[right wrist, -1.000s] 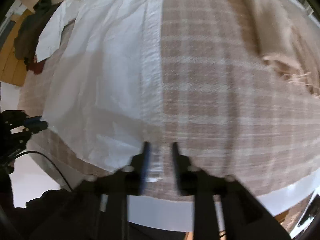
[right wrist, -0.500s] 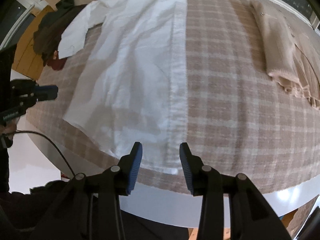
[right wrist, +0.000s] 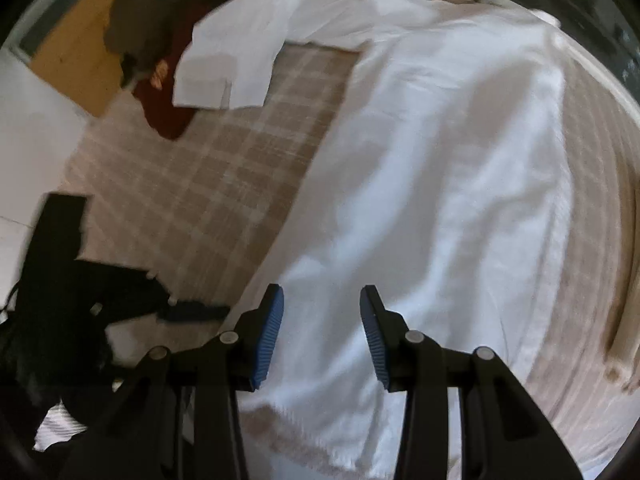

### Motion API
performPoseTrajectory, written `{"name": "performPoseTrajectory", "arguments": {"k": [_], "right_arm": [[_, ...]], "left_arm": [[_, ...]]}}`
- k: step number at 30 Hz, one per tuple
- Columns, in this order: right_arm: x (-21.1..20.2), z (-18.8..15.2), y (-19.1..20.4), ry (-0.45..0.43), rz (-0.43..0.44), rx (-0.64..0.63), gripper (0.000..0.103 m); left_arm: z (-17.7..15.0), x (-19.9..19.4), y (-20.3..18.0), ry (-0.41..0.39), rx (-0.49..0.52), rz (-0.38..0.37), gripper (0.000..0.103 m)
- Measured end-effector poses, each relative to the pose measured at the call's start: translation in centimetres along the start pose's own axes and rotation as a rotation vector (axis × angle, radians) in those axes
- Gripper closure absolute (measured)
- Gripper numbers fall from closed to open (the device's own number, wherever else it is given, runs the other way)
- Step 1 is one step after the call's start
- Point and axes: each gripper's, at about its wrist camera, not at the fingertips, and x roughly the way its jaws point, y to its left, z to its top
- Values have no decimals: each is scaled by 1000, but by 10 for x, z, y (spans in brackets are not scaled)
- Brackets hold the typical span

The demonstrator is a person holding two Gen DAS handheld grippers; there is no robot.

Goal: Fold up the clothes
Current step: 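Grasp the shirt front with the left gripper while the right gripper lifts the shirt body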

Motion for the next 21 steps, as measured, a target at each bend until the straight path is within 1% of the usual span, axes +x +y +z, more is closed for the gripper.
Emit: {"name": "performPoseTrajectory", "arguments": {"k": [3, 5, 7, 9, 11, 13, 14, 16, 17, 19, 20, 21], "right_arm": [[17, 9, 8, 54, -34, -28, 63], [28, 14, 13, 84, -87, -54, 63], [35, 17, 14, 104, -124, -68, 63], [36, 17, 10, 110, -117, -62, 64], [32, 15, 5, 103, -85, -60, 65], [29, 12, 0, 99, -46, -52, 86], [28, 10, -6, 109, -4, -29, 99], [24, 8, -18, 125, 108, 40, 99], [21, 9, -24, 125, 140, 63, 98], [9, 20, -36, 96, 122, 72, 88], [3, 26, -42, 81, 113, 76, 78], [-4, 31, -49, 67, 104, 80, 73]], "left_arm": [[-4, -3, 6, -34, -16, -53, 100], [-6, -6, 10, -51, -37, -81, 100], [-7, -9, 11, -65, -39, -87, 100], [-8, -12, 13, -75, -44, -99, 100], [-10, -15, 14, -85, -52, -109, 100], [-13, -16, 14, -87, -51, -106, 100], [-15, -17, 14, -84, -48, -89, 100], [-17, -16, 16, -68, -43, -45, 100], [-20, -18, 15, -63, -36, -27, 101], [-27, -27, 10, -80, -17, -7, 100], [-29, -31, 3, -98, 0, -14, 98], [-30, -34, -4, -116, 18, -21, 93]]}}
